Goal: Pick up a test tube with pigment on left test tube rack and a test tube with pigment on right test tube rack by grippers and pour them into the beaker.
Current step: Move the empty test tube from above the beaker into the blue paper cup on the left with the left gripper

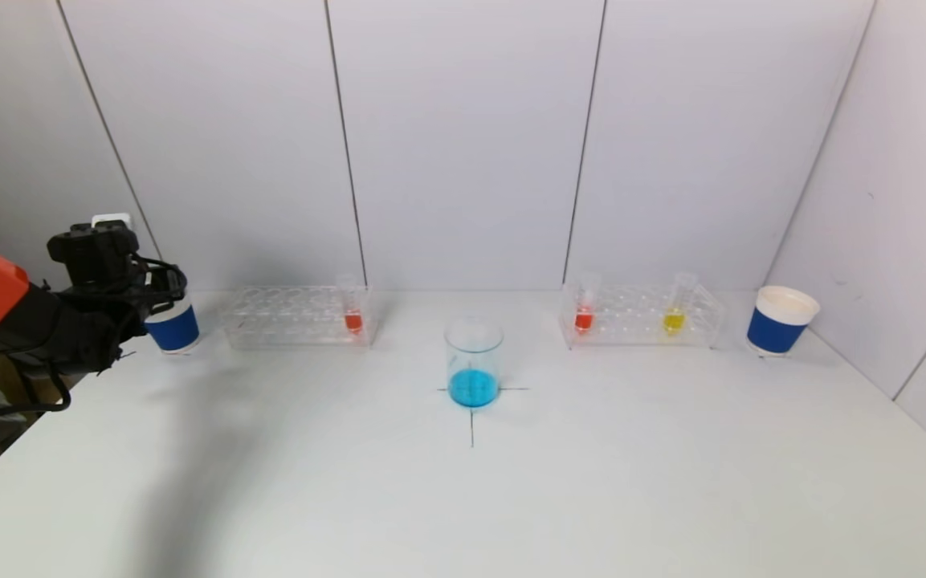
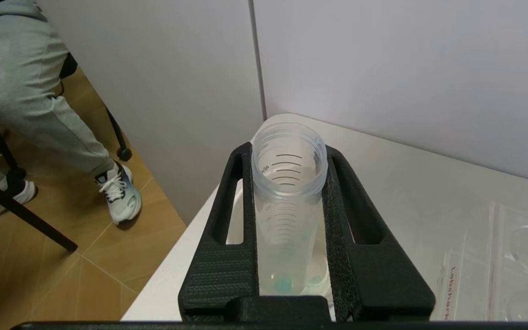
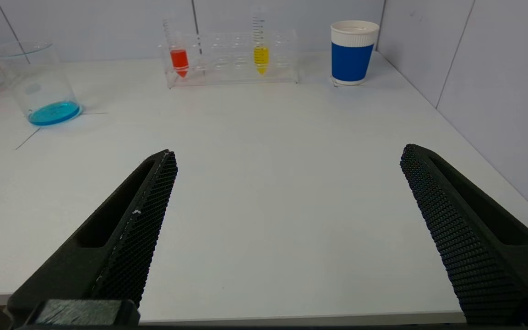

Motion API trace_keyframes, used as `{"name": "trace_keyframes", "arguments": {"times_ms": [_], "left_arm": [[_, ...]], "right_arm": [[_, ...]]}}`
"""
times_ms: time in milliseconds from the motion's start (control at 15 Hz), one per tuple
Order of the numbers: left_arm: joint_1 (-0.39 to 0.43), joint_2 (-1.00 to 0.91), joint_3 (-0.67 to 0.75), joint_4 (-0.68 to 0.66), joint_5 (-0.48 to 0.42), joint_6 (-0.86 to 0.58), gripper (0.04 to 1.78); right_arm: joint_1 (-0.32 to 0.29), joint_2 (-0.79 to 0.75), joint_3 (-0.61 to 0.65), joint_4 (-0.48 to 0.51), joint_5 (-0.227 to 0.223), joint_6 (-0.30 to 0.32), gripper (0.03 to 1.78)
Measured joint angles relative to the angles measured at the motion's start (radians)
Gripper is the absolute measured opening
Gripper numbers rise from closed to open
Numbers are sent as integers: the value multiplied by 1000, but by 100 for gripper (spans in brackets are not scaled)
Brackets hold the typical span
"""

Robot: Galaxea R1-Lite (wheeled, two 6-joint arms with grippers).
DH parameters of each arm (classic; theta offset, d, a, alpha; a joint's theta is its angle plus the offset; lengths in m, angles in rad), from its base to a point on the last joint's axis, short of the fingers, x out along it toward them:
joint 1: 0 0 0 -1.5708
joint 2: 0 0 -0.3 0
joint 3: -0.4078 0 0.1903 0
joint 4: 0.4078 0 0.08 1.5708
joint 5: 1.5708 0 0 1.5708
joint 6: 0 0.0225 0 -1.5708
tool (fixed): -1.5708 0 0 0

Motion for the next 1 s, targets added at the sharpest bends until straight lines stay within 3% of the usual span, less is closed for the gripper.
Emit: {"name": "trace_keyframes", "arguments": {"times_ms": [600, 800, 1000], "left_arm": [[-1, -2, 14, -3, -1, 2, 46], [-1, -5, 13, -2, 0, 1, 67], [0, -10, 12, -2, 0, 3, 114]], "right_arm": [[0, 0, 0, 0, 0, 0, 177], [0, 0, 0, 0, 0, 0, 177], [0, 0, 0, 0, 0, 0, 177]]}}
